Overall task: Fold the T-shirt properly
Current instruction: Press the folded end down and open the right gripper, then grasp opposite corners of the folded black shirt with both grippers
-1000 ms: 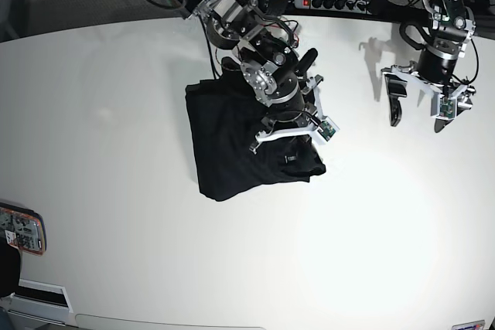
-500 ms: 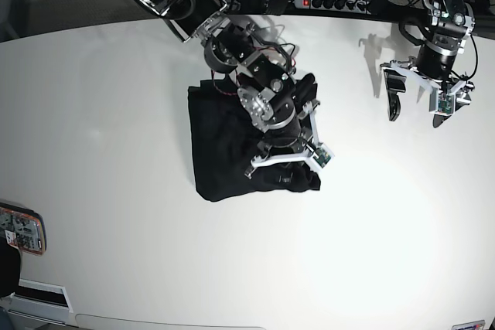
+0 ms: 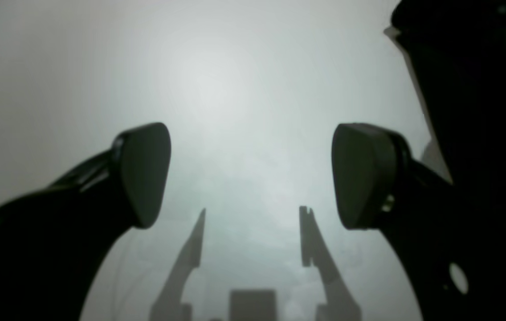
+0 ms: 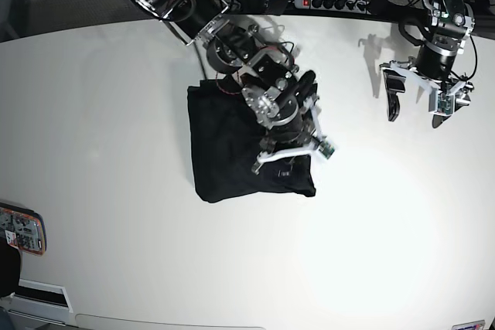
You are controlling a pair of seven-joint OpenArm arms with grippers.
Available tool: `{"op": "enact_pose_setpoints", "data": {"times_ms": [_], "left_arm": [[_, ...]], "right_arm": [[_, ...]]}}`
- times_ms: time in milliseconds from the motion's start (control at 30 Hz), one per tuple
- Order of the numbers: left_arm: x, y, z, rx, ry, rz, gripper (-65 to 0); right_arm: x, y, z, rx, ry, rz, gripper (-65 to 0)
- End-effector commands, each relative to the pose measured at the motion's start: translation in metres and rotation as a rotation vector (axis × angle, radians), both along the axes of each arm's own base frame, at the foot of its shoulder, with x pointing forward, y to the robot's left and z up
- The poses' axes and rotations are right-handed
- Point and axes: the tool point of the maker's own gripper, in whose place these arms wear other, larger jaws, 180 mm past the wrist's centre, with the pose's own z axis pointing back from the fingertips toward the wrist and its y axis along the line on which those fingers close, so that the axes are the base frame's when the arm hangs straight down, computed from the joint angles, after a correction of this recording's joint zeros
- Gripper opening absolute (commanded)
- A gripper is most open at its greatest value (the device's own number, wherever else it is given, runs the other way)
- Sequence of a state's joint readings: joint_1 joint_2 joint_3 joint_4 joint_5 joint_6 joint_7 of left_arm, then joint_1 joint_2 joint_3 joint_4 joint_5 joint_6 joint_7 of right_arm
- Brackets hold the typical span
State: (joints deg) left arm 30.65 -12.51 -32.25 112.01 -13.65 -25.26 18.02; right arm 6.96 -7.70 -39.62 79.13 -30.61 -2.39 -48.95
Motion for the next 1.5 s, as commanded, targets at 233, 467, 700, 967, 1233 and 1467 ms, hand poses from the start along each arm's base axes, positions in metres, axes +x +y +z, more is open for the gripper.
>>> {"op": "enact_pose_setpoints", "data": {"times_ms": [233,467,700,967,1233,1467], "left_arm": [[0.005,-0.001,0.014,0.003,-0.05,-0.01,-10.6],[0.005,-0.001,0.013,0.002,-0.05,-0.012,-10.6],[0.005,-0.001,0.013,0.002,-0.049,-0.011,-10.6],[0.008,-0.025,0.007,-0.039,-0.04,-0.061,-10.8],[-0.002,-0.106,-0.009,-0.149,0.015,-0.236,-10.8],[-0.015,-0.162,-0.032,-0.052,0.08,-0.295,-10.8]], "right_arm": [[0.003,0.021,0.023,0.042,-0.063,0.041,-29.4],[0.009,0.029,0.107,0.22,-0.22,0.029,-26.1],[-0.007,0.017,0.154,0.323,-0.262,-0.019,-26.1],[0.03,-0.052,0.138,0.251,-0.268,-0.193,-26.1],[0.062,-0.102,0.141,0.262,-0.278,-0.34,-26.1],[0.106,-0.11,0.174,0.513,-0.213,-0.382,-26.1]]}}
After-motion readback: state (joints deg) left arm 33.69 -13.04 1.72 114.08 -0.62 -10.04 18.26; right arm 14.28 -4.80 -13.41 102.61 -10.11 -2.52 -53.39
